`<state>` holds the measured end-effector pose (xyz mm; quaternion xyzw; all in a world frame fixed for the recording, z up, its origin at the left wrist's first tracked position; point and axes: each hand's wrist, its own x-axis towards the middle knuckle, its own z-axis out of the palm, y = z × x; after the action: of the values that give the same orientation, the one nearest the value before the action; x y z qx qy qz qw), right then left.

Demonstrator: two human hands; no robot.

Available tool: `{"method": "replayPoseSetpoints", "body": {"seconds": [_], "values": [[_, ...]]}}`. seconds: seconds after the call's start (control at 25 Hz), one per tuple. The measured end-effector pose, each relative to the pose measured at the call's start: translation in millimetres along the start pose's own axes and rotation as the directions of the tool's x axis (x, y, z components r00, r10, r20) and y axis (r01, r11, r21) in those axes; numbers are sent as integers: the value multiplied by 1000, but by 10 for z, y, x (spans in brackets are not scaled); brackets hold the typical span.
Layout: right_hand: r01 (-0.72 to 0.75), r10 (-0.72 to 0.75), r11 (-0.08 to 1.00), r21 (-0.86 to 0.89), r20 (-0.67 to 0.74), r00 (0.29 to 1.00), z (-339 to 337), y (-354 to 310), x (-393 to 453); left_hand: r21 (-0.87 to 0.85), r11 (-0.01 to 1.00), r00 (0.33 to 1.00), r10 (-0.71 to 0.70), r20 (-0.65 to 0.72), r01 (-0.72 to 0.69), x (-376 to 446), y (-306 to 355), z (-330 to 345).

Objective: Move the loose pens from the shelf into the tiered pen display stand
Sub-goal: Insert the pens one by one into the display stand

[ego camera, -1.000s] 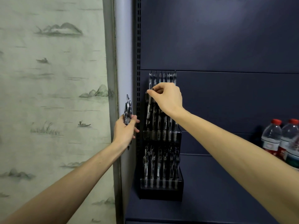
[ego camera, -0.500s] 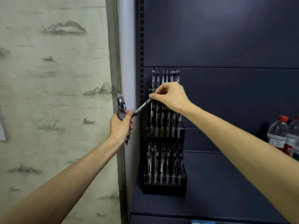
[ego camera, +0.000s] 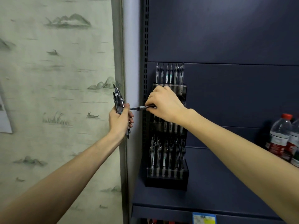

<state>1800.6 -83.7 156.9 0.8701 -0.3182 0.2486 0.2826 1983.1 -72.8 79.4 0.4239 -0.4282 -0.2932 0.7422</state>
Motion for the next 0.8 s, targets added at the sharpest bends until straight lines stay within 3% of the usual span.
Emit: {"method": "replayPoseSetpoints", "body": {"seconds": [0.12,0.24,0.36,0.56,0.8], "values": [[-195,239,930,313,-109,965,-147,32,-23,42,999,1000,-9,-26,10,0,-93,-62],[-361,517,676,643,-64,854,-250,43,-7,91,995,999,-44,-17,46,-48,-189,-75],[-461,618,581,671,5,786,-282,63,-18,128,991,998,-42,45,36,-120,-249,-48],[-520,650,591,616,17,759,-252,49,16,189,981,986,6,168,-38,-174,-299,-6],[-572,635,609,549,93,766,-146,60,20,199,979,983,17,181,-53,-187,-289,44]]}}
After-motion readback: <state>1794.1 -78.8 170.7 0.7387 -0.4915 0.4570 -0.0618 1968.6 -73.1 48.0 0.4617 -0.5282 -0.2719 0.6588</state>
